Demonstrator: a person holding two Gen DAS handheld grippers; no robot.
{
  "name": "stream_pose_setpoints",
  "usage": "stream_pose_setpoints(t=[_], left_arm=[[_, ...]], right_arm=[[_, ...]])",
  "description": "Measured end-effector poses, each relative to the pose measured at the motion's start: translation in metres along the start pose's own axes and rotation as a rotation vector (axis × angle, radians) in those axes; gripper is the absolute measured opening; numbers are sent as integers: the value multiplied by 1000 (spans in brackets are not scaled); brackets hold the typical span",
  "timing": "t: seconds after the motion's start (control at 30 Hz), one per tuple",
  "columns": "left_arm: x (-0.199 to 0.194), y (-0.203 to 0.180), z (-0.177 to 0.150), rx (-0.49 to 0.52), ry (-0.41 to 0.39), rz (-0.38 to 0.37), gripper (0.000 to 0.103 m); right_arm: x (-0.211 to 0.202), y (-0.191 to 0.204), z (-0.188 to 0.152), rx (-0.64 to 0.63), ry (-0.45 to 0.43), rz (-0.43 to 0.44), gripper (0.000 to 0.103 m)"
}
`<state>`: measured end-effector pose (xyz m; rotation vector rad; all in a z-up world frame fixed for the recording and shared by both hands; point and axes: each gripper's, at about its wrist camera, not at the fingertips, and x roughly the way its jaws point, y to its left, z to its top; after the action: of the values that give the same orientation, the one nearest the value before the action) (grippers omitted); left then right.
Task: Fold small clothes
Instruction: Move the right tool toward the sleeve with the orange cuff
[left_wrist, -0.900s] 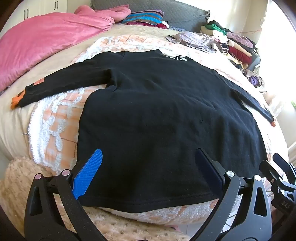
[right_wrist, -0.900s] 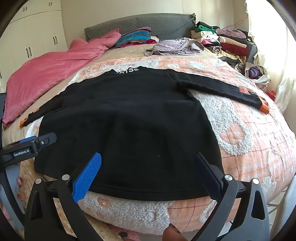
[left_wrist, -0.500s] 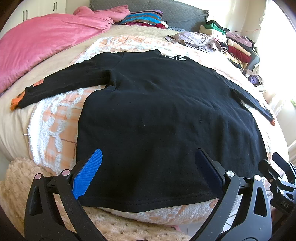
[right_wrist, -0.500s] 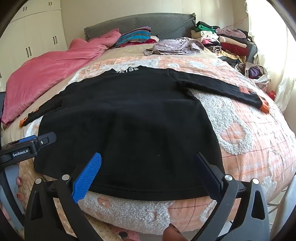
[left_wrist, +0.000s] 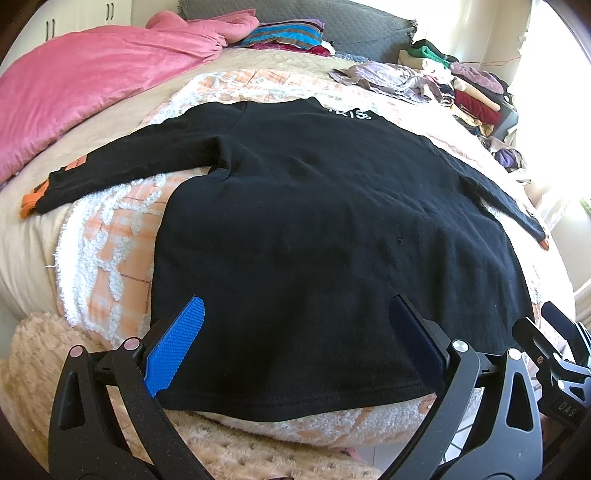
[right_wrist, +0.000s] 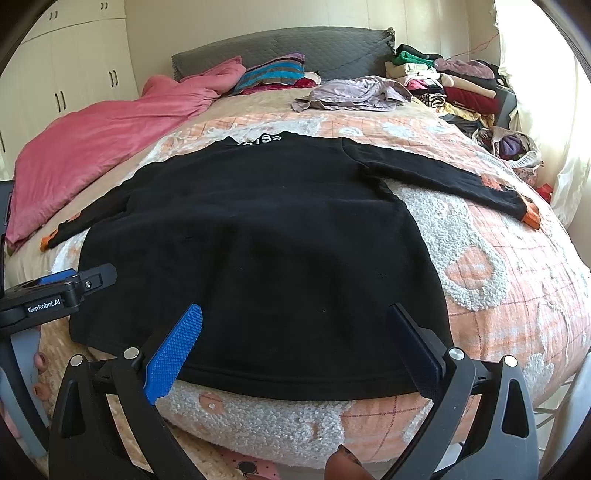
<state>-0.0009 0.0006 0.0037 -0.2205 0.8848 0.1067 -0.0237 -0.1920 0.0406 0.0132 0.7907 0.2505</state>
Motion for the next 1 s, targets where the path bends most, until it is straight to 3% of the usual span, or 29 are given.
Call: stream_pose_setpoints(t=[0.33,0.7,1.0], left_arm=[[-1,-2,1,1,-1,-1,94],[12,-6,26,14,9,5,94],[25,-13,54,25,10,6,94]], right_arm=[[6,3,5,-13,11,-8,99],[22,2,30,-2,46,-11,99],[35,-5,58,33,-5,-7,99]])
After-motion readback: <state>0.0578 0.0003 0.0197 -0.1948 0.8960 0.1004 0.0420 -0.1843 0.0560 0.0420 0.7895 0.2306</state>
